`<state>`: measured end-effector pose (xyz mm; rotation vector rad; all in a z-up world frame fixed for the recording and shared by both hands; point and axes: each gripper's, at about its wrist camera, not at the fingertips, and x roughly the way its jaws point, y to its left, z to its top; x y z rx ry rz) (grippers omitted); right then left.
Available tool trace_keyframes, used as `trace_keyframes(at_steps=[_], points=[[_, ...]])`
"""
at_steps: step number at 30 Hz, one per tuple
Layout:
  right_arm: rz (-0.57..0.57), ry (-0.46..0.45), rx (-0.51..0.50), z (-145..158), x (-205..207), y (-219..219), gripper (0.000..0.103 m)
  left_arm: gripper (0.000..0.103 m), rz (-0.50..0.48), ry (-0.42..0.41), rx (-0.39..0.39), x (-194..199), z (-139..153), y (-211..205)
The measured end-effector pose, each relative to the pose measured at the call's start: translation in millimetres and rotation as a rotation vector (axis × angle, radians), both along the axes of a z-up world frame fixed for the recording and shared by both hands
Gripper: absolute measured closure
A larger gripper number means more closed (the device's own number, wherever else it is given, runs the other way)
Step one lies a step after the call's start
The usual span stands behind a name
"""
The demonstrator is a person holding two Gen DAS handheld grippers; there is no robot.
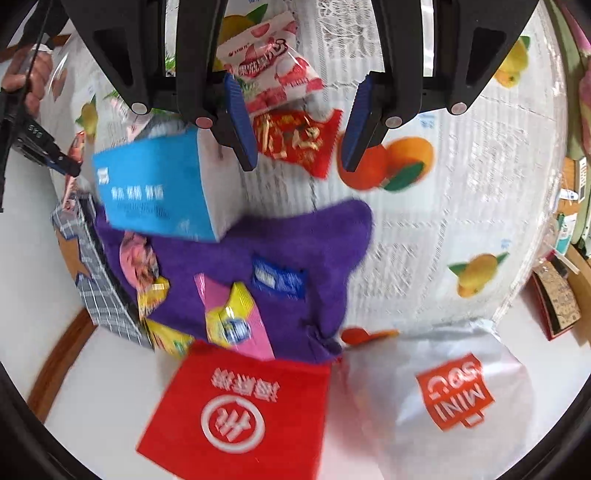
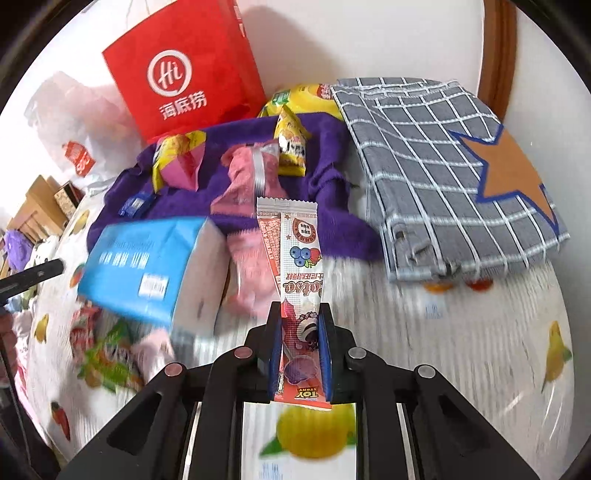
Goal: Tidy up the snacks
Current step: 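Grasp the pink stick snack with right while left grasps the red candy packet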
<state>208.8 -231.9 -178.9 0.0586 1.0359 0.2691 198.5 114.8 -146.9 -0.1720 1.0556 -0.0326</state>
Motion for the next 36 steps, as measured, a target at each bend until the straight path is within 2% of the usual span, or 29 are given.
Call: trace_keyframes(at_steps=[5,7,10,14,19,20,23,25,28,29,30,33,36], points=[[0.006,0.025,-0.011,-13.9,-18.8,-4.4,0.085,0.052,-0.017,0.029,-0.031,0.1,-22.0,-3.0],[-0.002,0.035,-0.004,-20.2,-21.2,-6.5,0.085,0.044,-0.037,0.033,-0.059,3.2,-28.4,-3.9],[-0.009,0.043,0.007,-26.1,-20.9,-7.9,0.085,0.042,-0.046,0.037,-0.016,8.6,-37.0,-9.9],[-0.007,0.06,-0.001,-35.0,-19.3,-4.4,0.084,0.034,-0.057,0.036,0.033,13.3,-45.8,-18.8],[-0.011,0.041,0.0,-39.8,-18.4,-1.1,0.077,0.035,-0.076,0.012,0.145,13.5,-50.3,-33.7],[-0.001,0.037,-0.004,-39.8,-18.9,1.0,0.072,0.038,-0.082,0.004,0.173,12.4,-51.0,-37.3],[0.033,0.02,-0.02,-39.7,-22.4,7.6,0.06,0.052,-0.092,-0.009,0.171,11.1,-49.2,-39.1],[0.039,-0.004,-0.052,-41.1,-25.6,13.0,0.06,0.056,-0.092,-0.008,0.164,11.1,-48.5,-37.2],[0.038,-0.036,-0.1,-42.0,-28.6,20.2,0.063,0.061,-0.079,-0.006,0.123,9.1,-46.5,-28.6],[0.033,-0.04,-0.11,-42.2,-29.8,20.5,0.07,0.061,-0.076,-0.006,0.107,9.5,-45.7,-25.8],[0.028,-0.037,-0.109,-41.3,-29.7,19.2,0.083,0.061,-0.068,-0.008,0.087,8.4,-43.3,-22.3],[0.008,-0.011,-0.071,-38.9,-27.0,12.0,0.085,0.061,-0.057,-0.022,0.069,2.4,-37.2,-17.1],[-0.008,-0.024,-0.078,-33.0,-29.1,8.6,0.086,0.061,-0.054,-0.037,0.053,-3.7,-30.1,-13.4]])
